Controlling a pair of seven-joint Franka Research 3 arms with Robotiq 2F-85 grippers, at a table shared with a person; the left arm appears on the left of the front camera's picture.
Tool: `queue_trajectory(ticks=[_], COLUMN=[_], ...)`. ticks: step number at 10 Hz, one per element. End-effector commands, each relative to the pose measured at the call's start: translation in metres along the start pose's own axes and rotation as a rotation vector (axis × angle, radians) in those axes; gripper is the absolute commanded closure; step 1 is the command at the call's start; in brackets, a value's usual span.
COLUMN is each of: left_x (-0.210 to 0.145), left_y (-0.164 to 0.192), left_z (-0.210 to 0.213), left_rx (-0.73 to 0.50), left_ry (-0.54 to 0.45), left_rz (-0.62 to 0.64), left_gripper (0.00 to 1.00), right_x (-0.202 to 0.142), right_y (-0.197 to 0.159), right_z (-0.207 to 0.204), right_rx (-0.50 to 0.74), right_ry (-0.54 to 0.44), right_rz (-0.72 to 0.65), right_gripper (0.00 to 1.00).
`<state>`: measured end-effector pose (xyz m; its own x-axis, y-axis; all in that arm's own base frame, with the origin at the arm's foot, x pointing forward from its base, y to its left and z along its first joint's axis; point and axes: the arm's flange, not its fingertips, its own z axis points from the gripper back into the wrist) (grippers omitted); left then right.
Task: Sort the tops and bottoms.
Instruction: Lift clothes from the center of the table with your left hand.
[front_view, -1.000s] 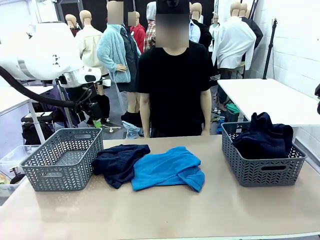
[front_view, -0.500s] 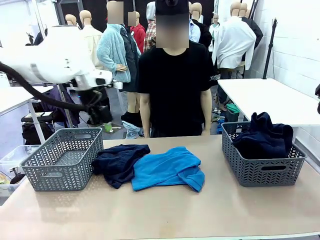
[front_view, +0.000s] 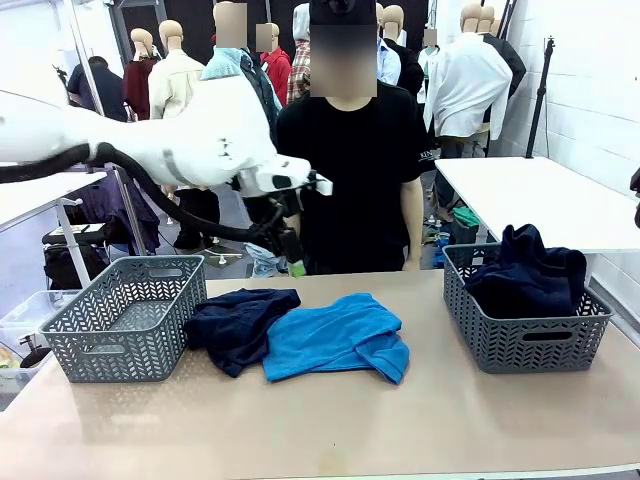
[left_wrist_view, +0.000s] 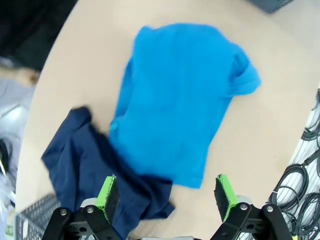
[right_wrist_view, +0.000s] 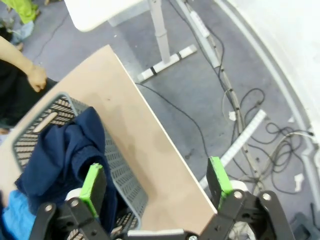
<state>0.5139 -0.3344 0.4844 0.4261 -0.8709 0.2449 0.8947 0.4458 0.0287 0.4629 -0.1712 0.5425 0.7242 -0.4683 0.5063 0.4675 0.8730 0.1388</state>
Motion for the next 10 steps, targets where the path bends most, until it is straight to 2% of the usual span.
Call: queue_trajectory(ticks=[1,2,4,5,6,8,10], left_x=[0.005,0.0,0.0,0.007,0.004,0.026,0.056], left_y=[-0.002,0.0,0.0,-0.007,-0.009,-0.009,0.003], left_z=[-0.013,0.0,0.0,-0.013,-0.02,-0.041,-0.068], left_rx=[-0.022,0.0,0.0,-0.019,0.012,-0.003,-0.017], left_ry=[0.022,0.0,0.0,0.003,-0.04,-0.137,-0.114], left_rz=[-0.054,0.0,0.0,-0.024,-0.049,-0.198,-0.247], left_gripper=[0.0,0.0,0.0,0.0,0.0,0.0,0.0], right_x=[0.0,0.0,0.0,0.0,0.0,0.0,0.0], right_y=[0.001,0.001,0.001,0.001,0.001,0.001,0.001], right_z=[0.0,0.0,0.0,0.0,0.0,0.0,0.0], right_rx=[-0.021,-0.021,-0.021,-0.021,-0.021,-0.021,-0.021], right_ry=[0.006,0.006,0.006,0.006,0.006,0.006,0.006], right_rz=[0.009,0.009,0.009,0.009,0.009,0.009,0.009], right_gripper=[0.0,0.0,0.0,0.0,0.0,0.0,0.0])
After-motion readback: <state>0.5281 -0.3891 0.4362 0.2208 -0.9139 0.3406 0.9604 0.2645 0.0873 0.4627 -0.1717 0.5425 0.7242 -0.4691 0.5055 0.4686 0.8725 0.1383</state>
